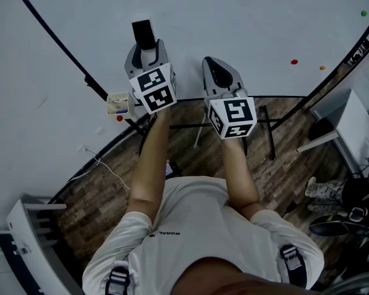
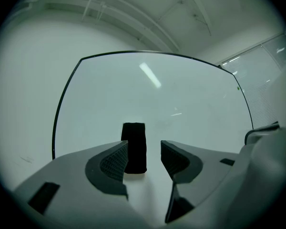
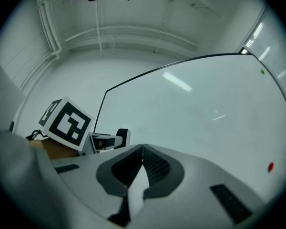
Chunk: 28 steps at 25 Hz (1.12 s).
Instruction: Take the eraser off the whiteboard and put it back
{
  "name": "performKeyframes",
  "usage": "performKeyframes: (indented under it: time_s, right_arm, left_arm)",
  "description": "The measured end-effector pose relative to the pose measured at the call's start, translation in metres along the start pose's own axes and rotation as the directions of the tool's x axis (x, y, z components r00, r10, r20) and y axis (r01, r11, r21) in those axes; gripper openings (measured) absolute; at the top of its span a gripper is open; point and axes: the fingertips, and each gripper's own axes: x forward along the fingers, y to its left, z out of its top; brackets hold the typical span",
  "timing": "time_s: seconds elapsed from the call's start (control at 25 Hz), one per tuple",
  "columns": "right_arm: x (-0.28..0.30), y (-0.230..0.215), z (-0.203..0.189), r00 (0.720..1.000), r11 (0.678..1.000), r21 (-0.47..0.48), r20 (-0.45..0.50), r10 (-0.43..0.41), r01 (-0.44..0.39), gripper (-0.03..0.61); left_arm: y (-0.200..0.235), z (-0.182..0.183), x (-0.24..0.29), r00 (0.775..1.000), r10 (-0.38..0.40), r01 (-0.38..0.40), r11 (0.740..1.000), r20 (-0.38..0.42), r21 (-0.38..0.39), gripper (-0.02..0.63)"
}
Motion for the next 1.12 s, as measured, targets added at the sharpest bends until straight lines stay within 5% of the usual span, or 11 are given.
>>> performKeyframes:
  time_s: [1.12]
  right_arm:
    - [-0.009, -0.001, 0.002, 1.000, 1.000, 0.014, 0.007, 0.006, -0.006, 0.014]
  left_arm:
    - [-0.027, -0.002, -0.046, 0.999, -0.030, 0.030, 1.000, 0.032, 0.008, 0.035]
